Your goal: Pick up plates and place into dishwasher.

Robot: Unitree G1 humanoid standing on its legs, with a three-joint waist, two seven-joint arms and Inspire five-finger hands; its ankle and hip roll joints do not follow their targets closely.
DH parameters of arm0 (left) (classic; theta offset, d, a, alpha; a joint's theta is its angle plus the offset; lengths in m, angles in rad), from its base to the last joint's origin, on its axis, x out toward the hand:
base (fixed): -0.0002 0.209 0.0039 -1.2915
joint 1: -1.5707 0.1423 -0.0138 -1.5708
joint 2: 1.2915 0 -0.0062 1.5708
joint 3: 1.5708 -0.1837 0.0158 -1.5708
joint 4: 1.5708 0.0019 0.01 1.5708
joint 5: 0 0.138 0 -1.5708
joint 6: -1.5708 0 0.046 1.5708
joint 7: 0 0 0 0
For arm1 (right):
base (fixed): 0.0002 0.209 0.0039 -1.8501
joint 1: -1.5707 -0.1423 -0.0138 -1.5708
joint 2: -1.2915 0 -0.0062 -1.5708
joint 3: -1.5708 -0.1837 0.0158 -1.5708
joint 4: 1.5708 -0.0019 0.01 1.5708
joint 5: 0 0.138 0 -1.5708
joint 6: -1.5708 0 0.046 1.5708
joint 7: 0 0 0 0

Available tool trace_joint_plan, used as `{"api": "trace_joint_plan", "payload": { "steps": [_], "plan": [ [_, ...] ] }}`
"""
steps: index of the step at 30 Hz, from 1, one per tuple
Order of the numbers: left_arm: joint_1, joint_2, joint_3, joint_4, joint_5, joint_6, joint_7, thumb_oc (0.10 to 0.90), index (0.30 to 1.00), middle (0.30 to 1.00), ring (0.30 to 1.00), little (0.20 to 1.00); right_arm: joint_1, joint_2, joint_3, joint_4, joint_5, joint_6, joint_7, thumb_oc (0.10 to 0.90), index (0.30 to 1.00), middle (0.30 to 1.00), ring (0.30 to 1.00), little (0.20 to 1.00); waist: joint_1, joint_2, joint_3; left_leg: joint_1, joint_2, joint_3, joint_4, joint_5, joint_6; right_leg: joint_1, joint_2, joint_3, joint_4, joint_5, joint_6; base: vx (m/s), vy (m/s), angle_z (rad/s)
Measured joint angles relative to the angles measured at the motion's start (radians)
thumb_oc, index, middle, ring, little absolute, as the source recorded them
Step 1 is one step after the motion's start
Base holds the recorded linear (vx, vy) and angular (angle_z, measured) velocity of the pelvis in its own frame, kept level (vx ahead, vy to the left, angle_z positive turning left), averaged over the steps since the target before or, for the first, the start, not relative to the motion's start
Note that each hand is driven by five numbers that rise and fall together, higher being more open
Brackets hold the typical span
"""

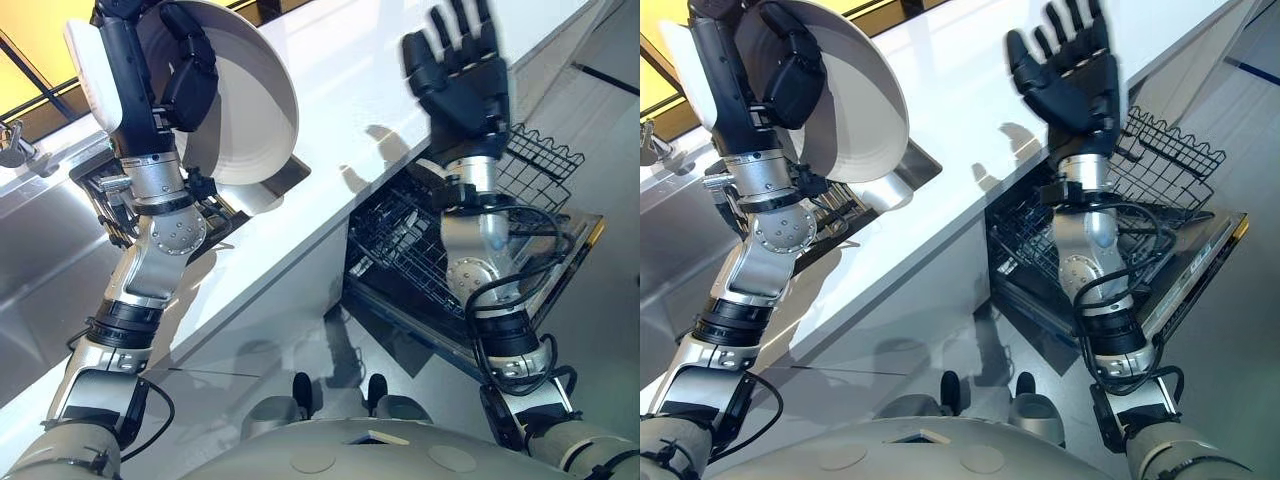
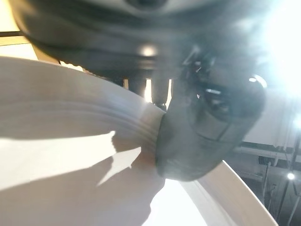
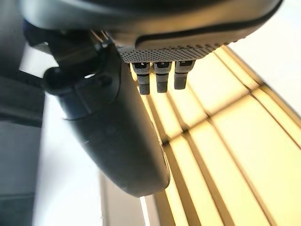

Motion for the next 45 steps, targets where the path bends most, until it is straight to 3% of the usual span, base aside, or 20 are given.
{"api": "trace_joint_plan", "payload": {
  "steps": [8,17,26,45],
  "plan": [
    [-0.002,-0.015,-0.063,0.071,0.000,0.008,-0.006,0.100,0.300,0.300,0.300,0.200,-0.001,0.038,0.041,0.000,0.007,0.014,-0.002,0.800,0.900,0.900,0.900,0.900,0.004,0.000,0.000,0.000,-0.002,-0.006,0.000,0.001,0.001,0.003,-0.002,0.000,0.000,0.000,0.000,0.00,-0.003,0.01],
    [-0.002,-0.039,-0.116,0.077,0.000,0.011,-0.030,0.100,0.300,0.300,0.300,0.200,-0.001,0.037,0.078,0.000,0.029,0.078,-0.001,0.800,0.900,0.900,0.900,0.900,0.003,0.000,0.000,0.000,-0.002,-0.010,0.000,0.002,0.001,0.004,-0.001,-0.001,0.000,0.000,0.000,0.00,0.000,0.00],
    [-0.002,-0.040,-0.130,0.113,0.000,0.042,-0.036,0.100,0.300,0.300,0.300,0.200,0.000,0.036,0.149,0.024,0.028,0.150,0.058,0.800,0.900,0.900,0.900,0.900,0.003,0.000,0.000,0.011,-0.002,-0.011,0.000,0.002,0.001,0.015,-0.001,-0.002,0.000,0.000,0.000,0.00,0.000,0.00],
    [-0.002,-0.068,-0.154,0.112,0.000,0.045,-0.036,0.100,0.300,0.300,0.300,0.200,0.034,0.037,0.188,0.077,-0.014,0.226,0.058,0.800,0.900,0.900,0.900,0.900,0.004,0.000,0.000,0.014,-0.002,-0.013,0.000,0.002,0.002,0.019,-0.001,-0.002,0.000,0.000,0.000,0.00,0.000,0.00]
  ]
}}
